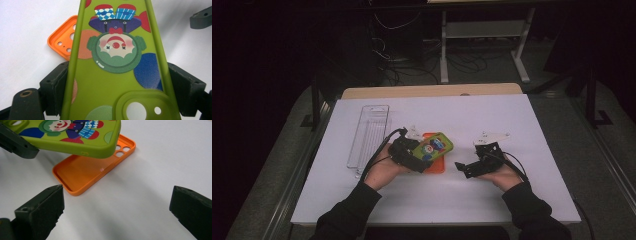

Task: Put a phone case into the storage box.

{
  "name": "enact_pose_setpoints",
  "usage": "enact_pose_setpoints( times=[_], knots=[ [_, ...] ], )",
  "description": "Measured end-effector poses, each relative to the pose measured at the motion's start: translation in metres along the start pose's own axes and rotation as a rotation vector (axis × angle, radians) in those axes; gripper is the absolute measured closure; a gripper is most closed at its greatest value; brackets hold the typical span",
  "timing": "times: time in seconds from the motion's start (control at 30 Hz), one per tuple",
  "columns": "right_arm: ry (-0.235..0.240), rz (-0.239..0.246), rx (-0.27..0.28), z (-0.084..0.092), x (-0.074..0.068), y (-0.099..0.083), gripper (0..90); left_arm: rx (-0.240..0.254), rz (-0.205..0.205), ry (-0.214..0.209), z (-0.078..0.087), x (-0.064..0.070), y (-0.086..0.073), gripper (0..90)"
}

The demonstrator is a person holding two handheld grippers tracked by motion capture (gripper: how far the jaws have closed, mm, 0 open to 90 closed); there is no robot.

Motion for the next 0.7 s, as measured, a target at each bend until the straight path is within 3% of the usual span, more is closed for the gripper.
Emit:
enact_pose_setpoints(
  times=[0.37,0.53,0.7],
  knots=[
    [-0.065,0.053,0.011,-0.0012,-0.0008,0.0008,0.0,-0.006,-0.002,-0.003,-0.0004,0.0009,-0.0003,15.5],
    [-0.113,0.119,0.005,-0.0010,0.0030,0.0002,0.0,-0.006,-0.003,-0.001,-0.0002,0.0003,-0.0004,15.5],
    [-0.146,0.146,0.018,0.0002,0.0025,0.0015,0.0,-0.008,-0.005,-0.003,-0.0002,0.0007,-0.0006,15.5]
  ],
)
Point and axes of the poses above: each handheld gripper's, and its own axes: z roughly backward along the jaws, y roughly out of its top, x roughly to its right, the point moved 6 cm from there along -z, roughly forward along the jaws, and after that the axes turned 12 degrees about -x, right-handed, at the moved point
